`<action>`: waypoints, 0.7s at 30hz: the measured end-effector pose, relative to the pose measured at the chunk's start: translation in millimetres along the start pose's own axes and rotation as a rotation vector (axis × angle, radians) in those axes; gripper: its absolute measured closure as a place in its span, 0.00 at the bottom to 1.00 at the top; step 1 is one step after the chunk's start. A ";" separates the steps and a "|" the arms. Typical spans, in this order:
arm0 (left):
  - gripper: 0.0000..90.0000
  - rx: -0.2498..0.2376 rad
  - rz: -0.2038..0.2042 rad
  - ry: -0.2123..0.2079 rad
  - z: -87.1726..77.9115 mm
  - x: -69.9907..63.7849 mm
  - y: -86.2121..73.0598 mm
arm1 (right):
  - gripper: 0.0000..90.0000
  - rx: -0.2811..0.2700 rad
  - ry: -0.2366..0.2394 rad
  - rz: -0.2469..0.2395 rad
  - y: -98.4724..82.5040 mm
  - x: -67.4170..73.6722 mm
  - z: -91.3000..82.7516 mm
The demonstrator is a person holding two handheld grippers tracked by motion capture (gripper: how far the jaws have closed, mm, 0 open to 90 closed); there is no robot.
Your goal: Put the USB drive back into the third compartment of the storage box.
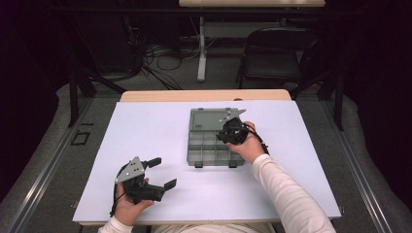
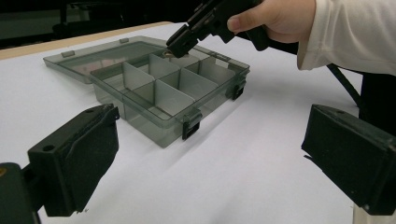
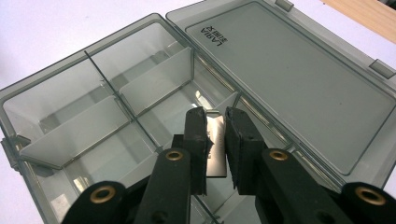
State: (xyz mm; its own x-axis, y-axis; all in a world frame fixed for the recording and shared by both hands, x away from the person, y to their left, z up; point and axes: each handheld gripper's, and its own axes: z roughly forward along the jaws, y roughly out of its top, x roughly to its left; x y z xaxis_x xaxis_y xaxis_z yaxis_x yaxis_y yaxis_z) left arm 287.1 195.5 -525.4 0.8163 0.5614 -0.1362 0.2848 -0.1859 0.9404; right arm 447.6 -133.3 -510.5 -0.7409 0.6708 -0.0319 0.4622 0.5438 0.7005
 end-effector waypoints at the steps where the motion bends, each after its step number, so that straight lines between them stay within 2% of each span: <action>1: 0.04 0.000 0.000 0.000 0.0 0.0 0.0 | 0.88 -0.003 -0.001 0.001 -0.1 0.0 0.2; 16: 0.04 0.000 -0.002 -0.003 0.9 0.2 0.1 | 0.88 0.008 -0.004 0.003 -1.0 -1.3 0.9; 21: 0.04 -0.002 -0.006 0.000 1.2 0.6 0.1 | 0.81 0.001 -0.006 0.010 -1.4 -2.3 0.9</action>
State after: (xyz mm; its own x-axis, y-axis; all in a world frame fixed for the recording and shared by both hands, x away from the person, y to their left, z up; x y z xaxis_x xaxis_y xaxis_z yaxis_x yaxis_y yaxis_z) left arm 288.3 194.8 -525.8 0.8147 0.5623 -0.1416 0.2886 -0.1813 0.9401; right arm 449.1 -135.1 -512.1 -0.7333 0.6792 -0.0297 0.4696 0.5376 0.7003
